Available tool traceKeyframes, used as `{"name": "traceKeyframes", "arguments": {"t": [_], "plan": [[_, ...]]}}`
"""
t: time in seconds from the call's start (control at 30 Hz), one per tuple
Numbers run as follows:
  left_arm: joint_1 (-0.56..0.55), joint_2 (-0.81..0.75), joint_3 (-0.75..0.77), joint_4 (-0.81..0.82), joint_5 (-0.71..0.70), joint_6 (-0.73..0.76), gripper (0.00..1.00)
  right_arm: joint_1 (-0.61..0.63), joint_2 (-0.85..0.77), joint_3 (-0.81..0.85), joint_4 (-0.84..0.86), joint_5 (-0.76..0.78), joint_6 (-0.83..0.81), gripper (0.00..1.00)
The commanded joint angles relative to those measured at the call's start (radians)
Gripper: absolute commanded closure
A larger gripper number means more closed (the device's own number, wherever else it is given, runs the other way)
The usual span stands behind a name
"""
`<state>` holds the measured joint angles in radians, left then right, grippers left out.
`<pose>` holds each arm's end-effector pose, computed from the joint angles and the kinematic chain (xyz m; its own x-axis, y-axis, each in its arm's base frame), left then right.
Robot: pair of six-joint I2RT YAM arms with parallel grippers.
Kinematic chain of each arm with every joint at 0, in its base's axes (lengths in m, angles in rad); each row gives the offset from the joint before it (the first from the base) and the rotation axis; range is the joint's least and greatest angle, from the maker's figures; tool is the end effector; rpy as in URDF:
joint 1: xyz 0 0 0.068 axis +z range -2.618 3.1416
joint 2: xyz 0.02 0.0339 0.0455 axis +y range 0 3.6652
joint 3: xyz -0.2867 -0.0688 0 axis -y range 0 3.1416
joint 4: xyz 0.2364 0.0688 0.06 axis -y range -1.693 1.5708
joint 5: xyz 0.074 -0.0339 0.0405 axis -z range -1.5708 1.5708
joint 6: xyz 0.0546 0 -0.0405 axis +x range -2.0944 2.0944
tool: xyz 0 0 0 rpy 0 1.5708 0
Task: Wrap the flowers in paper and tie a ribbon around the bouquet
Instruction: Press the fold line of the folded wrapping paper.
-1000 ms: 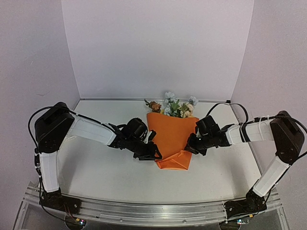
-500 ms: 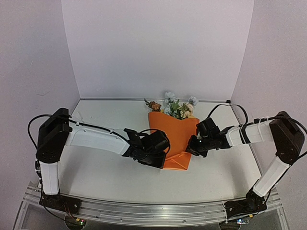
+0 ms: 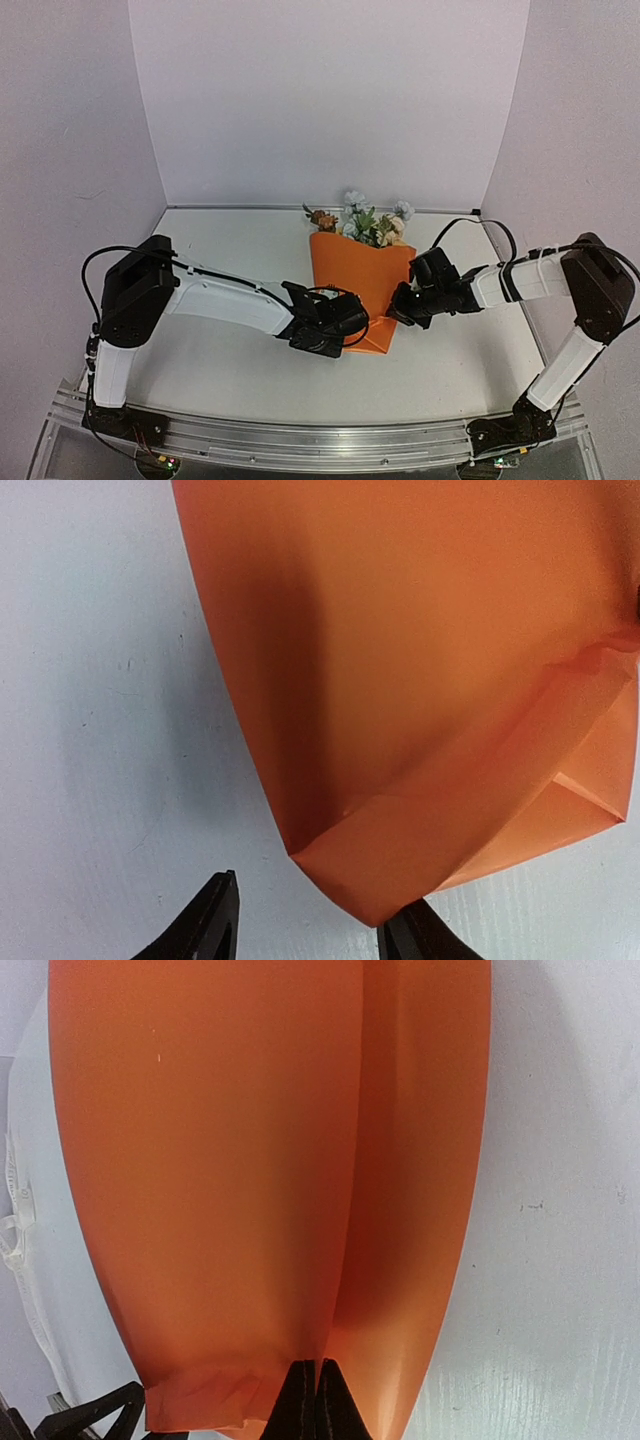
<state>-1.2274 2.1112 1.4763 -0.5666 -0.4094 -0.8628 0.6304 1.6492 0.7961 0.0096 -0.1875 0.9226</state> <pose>0.1680 -0.4053 0.1517 -0.8236 0.2337 -0.5167 0.2918 0.9559 -0.0328 0.2589 0.2016 0.1653 -0.9058 0.3086 -0.2904 0.0709 0.7861 0.6141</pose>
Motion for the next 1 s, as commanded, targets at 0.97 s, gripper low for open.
{"name": "traceKeyframes", "arguments": {"t": [0.97], "plan": [[0.077,-0.402,-0.282,0.272,0.265,-0.004,0.71,0.082,0.012,-0.008,0.053,0.069,-0.042,1.0]]}}
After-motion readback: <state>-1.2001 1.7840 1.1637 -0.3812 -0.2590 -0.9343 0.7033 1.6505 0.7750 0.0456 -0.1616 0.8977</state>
